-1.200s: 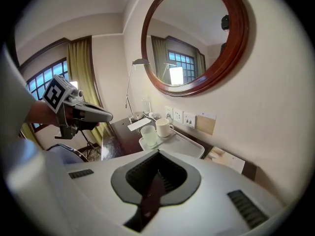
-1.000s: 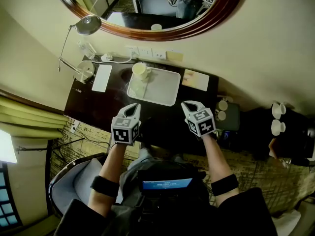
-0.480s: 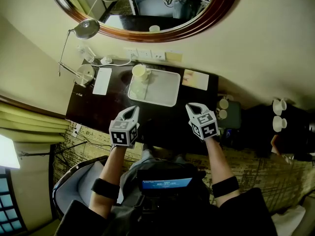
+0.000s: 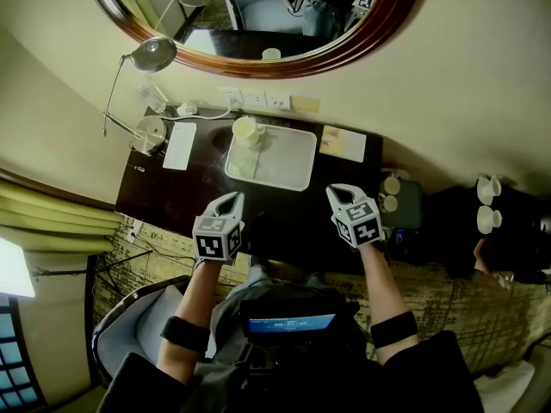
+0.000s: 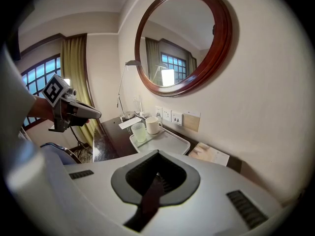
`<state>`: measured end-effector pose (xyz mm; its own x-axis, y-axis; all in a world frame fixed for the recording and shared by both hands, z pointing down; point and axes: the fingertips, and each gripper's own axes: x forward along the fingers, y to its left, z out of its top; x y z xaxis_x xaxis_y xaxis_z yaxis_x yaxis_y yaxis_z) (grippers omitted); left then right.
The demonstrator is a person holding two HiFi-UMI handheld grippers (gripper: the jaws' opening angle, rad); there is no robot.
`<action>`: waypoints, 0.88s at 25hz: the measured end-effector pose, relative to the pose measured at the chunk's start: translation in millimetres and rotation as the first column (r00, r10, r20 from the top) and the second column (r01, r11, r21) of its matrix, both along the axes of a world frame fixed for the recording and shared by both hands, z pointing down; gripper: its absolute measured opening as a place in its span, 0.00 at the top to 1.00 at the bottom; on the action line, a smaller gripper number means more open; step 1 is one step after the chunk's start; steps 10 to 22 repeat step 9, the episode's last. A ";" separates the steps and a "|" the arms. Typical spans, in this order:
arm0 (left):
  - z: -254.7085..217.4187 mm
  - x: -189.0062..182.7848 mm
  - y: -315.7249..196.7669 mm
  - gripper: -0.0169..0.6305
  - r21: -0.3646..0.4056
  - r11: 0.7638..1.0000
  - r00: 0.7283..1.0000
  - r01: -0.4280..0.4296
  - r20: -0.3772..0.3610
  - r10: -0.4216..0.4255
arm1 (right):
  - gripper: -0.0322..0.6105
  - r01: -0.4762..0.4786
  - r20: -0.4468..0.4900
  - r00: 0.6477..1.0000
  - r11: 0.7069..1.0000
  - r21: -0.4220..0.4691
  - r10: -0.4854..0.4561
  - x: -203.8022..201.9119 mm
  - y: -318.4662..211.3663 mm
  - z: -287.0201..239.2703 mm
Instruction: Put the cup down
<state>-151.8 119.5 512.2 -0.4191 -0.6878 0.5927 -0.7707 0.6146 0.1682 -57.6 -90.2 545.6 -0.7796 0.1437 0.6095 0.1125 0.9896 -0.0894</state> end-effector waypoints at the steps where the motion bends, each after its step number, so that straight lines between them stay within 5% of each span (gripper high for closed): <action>1: -0.1 -0.6 0.1 0.97 0.002 1.000 1.000 0.001 0.000 -0.001 | 0.95 -0.001 0.001 1.000 1.000 0.003 0.001 0.0 -1.6 2.0; 22: 1.9 2.7 -1.1 0.97 -0.008 1.000 1.000 -0.001 -0.020 0.001 | 0.95 -0.003 -0.009 1.000 1.000 -0.014 0.003 1.6 1.4 -5.1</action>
